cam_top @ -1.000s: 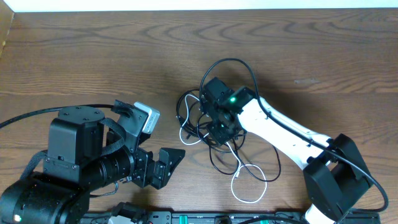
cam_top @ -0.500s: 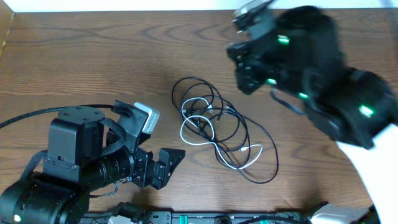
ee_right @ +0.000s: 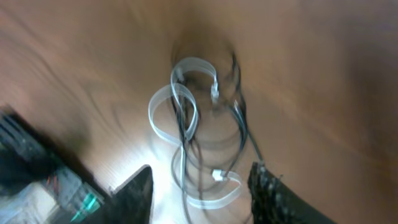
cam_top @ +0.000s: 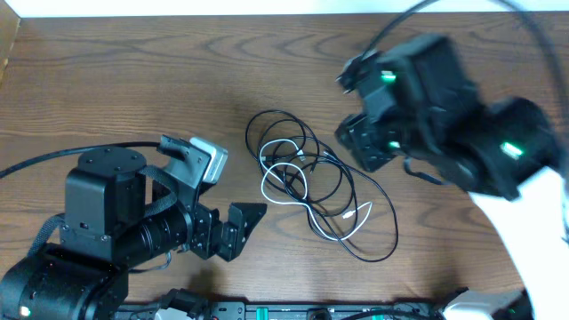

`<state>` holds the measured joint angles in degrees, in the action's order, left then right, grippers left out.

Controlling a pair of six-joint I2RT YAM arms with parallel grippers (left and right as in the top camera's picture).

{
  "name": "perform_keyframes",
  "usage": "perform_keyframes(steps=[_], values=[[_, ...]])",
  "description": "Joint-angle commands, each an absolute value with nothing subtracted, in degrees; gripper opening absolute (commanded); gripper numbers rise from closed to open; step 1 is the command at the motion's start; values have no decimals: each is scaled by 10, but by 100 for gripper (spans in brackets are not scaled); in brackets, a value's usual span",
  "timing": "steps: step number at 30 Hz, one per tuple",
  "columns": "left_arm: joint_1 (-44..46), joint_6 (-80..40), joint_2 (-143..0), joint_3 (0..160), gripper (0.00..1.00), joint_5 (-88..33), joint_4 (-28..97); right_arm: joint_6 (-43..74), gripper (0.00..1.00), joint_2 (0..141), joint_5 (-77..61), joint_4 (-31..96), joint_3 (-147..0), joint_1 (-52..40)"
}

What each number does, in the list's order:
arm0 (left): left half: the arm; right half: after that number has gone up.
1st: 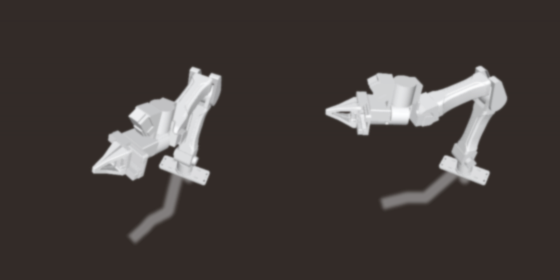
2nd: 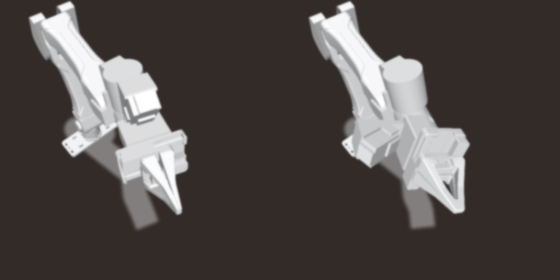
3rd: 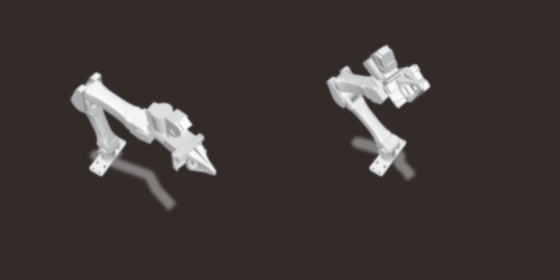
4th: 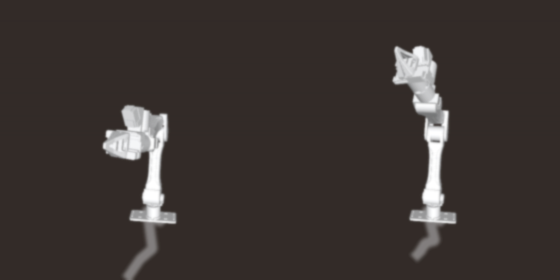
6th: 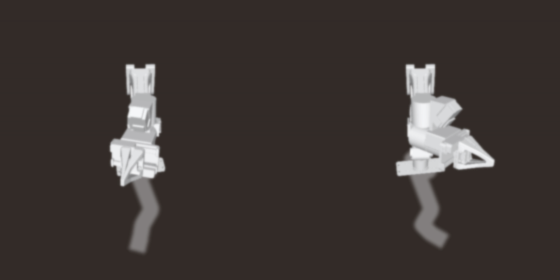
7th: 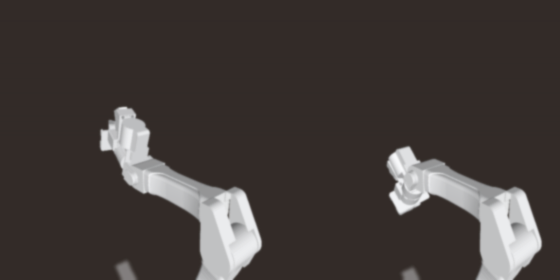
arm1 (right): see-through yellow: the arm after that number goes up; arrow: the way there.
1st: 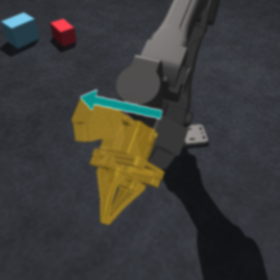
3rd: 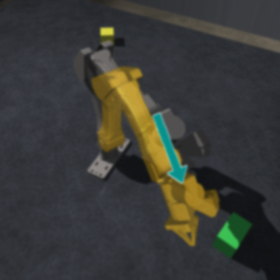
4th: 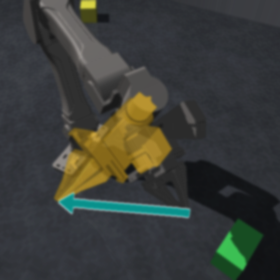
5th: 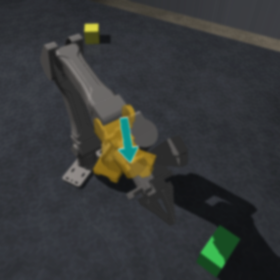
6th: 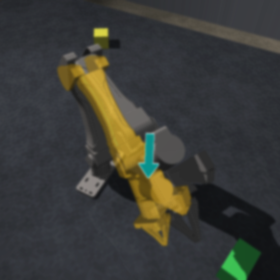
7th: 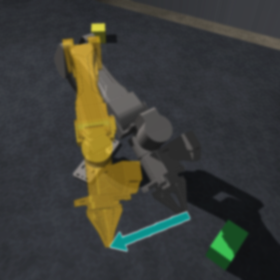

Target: Untangle cables

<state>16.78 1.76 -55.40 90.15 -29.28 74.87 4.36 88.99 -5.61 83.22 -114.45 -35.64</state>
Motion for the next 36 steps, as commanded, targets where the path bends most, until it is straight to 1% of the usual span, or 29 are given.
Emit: perform_keyframes(steps=[1,2,5,7,11,17,19,23,26,28,29,30,32,33,35,36], values=[[169,-27,-553,954,98,-211,737,-1,63,934,-55,841,-1091,-358],[169,-48,-553,973,98,-179,740,-27,68,947,-56,840,-1072,-362],[169,-90,-552,1017,98,-105,766,-102,79,985,-72,830,-1026,-379],[169,-118,-545,1026,98,-36,809,-141,82,1018,-77,811,-995,-397],[169,-120,-543,1026,98,-23,867,-200,84,1085,-76,765,-950,-437],[169,-105,-543,1026,98,-23,900,-256,82,1160,-76,761,-938,-484],[169,-101,-543,1026,98,-23,900,-273,85,1178,-74,758,-938,-499],[169,-99,-543,1026,98,-23,900,-272,88,1184,-70,733,-938,-515],[169,-99,-543,1026,98,-23,901,-244,89,1184,-70,693,-938,-522],[169,-99,-543,1026,98,-23,905,-206,83,1184,-70,656,-936,-522],[169,-99,-543,1026,98,-23,908,-181,76,1184,-70,632,-935,-522],[169,-99,-543,1026,98,-23,909,-171,75,1184,-70,622,-934,-522],[169,-99,-543,1026,98,-23,912,-138,66,1184,-70,593,-931,-523],[169,-99,-543,1026,98,-23,913,-130,59,1184,-70,586,-930,-523],[169,-99,-543,1026,98,-23,913,-121,51,1184,-70,585,-930,-523],[169,-99,-543,1026,98,-23,913,-116,50,1184,-70,586,-930,-523]])
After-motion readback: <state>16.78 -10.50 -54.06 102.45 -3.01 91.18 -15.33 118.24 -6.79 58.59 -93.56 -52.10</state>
